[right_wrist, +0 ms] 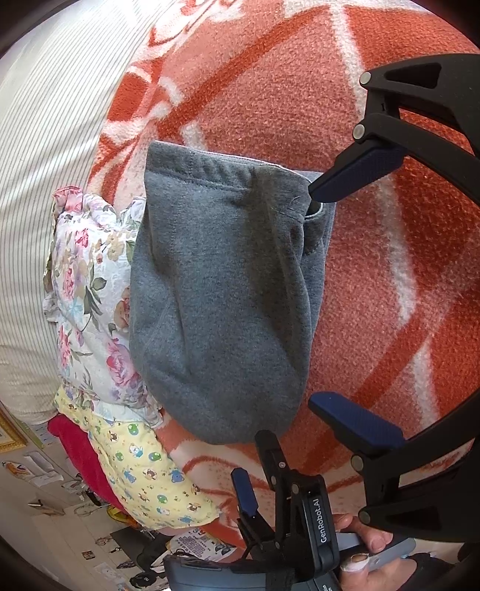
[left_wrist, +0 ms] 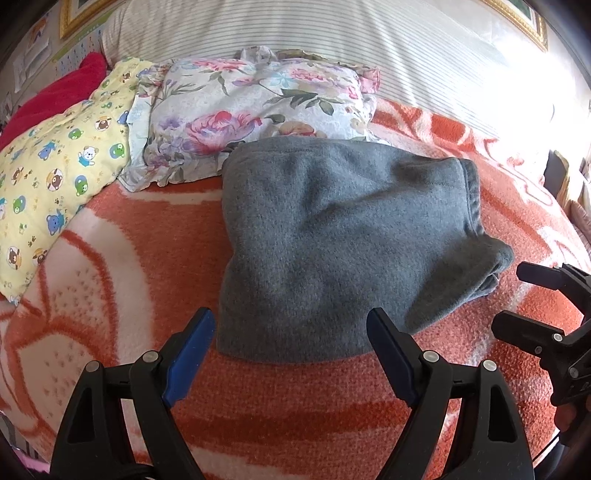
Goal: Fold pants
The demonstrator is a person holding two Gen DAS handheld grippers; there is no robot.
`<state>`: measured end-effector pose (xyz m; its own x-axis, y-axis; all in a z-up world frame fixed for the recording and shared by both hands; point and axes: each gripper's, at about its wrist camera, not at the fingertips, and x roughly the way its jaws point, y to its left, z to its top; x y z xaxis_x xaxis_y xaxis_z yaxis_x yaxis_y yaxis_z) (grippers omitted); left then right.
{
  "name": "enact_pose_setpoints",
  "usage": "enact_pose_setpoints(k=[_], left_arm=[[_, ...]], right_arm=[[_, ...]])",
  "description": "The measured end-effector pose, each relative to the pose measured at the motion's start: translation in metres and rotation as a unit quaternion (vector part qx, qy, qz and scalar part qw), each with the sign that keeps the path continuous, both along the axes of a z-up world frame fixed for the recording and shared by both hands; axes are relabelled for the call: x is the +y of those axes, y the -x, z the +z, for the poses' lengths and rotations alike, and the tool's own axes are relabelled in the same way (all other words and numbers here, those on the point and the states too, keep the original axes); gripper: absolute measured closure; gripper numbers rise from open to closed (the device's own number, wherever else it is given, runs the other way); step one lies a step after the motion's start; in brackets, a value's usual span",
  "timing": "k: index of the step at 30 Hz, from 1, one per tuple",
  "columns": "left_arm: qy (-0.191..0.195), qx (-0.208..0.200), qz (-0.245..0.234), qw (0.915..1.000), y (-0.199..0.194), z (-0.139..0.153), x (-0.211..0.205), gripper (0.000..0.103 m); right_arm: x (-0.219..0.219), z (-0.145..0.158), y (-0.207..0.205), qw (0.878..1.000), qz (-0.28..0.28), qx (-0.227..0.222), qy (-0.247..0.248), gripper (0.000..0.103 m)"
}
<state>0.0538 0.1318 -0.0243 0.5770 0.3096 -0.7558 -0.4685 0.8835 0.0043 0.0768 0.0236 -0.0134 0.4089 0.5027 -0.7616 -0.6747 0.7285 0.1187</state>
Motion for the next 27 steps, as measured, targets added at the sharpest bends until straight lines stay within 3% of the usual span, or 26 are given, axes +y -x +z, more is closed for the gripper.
enact_pose_setpoints(k=[16,27], left_arm=[[-0.012,0.007,-0.002,0.9999,-0.012,0.002,0.001,0.018],[0.003,0.016,0.01,0.9998,-0.007,0.005,-0.003,0.018]], right_arm=[[0.001,0.0,-0.012,1.0,-0.001,0.003,0.0,0.001],[-0.005,0.001,-0.005,1.0,-0.007,0.01,-0.008,0.001]])
